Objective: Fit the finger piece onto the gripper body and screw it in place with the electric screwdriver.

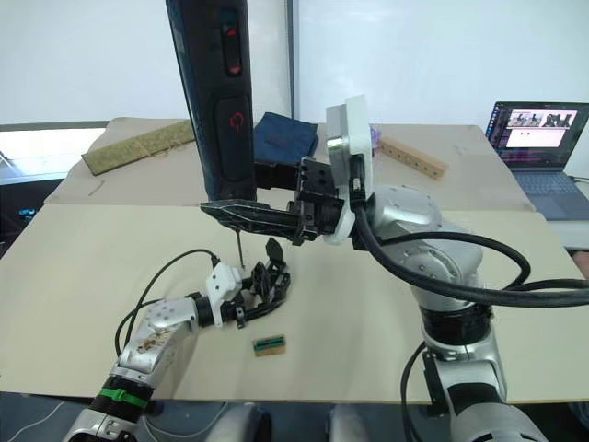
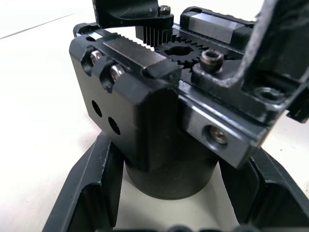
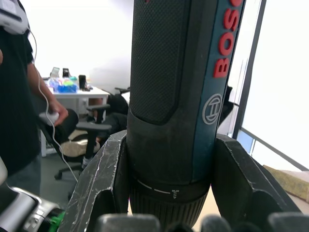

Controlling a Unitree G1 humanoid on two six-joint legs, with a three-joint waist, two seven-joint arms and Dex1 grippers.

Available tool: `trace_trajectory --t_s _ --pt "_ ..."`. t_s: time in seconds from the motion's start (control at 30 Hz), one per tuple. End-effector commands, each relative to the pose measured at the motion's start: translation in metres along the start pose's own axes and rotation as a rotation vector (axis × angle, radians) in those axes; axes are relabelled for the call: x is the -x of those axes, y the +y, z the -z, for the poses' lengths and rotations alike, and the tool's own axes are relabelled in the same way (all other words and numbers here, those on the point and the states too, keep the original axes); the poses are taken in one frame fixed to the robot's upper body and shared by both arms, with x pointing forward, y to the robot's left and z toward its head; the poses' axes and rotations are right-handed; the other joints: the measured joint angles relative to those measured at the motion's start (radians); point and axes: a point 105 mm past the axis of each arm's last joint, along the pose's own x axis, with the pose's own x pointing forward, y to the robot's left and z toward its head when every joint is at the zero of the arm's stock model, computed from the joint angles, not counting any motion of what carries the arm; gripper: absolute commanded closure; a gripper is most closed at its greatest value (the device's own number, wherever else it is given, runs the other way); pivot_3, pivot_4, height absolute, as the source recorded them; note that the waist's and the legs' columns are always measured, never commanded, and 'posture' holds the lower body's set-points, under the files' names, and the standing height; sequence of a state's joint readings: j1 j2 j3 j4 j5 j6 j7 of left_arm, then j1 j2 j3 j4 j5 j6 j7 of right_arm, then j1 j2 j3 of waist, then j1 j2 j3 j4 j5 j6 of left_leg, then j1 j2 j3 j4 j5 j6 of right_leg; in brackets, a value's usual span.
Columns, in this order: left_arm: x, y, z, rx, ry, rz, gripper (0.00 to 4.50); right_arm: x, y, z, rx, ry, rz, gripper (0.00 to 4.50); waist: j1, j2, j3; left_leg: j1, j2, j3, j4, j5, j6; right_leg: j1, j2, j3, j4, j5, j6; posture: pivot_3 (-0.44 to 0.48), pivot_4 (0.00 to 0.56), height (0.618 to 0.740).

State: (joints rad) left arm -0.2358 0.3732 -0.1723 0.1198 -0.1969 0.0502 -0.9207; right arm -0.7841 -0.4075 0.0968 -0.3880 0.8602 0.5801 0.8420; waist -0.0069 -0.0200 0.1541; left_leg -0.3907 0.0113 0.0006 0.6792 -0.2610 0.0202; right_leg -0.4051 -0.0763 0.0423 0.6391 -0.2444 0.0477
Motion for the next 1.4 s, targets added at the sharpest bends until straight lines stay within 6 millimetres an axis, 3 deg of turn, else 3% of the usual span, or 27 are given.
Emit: trace_trajectory --t_s 0.03,0.27,1.4 --pt "-0.003 -0.010 0.005 0.024 0.021 0.046 2.19 -0.006 0.004 -0.012 0.072 -0.046 -0.034 2.55 0.000 0.000 0.000 0.000 0.000 0.000 0.000 0.000 0.000 0.000 0.000 0.000 0.000 0.000 0.000 0.000 0.150 0.740" --pt "-0.003 -0.008 0.005 0.021 0.023 0.041 2.19 -0.008 0.003 0.005 0.068 -0.023 -0.052 2.55 0.000 0.000 0.000 0.000 0.000 0.000 0.000 0.000 0.000 0.000 0.000 0.000 0.000 0.000 0.000 0.000 0.150 0.740" --pt "-0.002 -0.012 0.013 0.046 0.026 0.042 2.19 -0.011 0.001 0.049 0.061 0.099 -0.051 2.55 -0.002 0.000 0.000 0.000 0.000 0.000 0.000 0.000 0.000 0.000 0.000 0.000 0.000 0.000 0.000 0.000 0.150 0.740"
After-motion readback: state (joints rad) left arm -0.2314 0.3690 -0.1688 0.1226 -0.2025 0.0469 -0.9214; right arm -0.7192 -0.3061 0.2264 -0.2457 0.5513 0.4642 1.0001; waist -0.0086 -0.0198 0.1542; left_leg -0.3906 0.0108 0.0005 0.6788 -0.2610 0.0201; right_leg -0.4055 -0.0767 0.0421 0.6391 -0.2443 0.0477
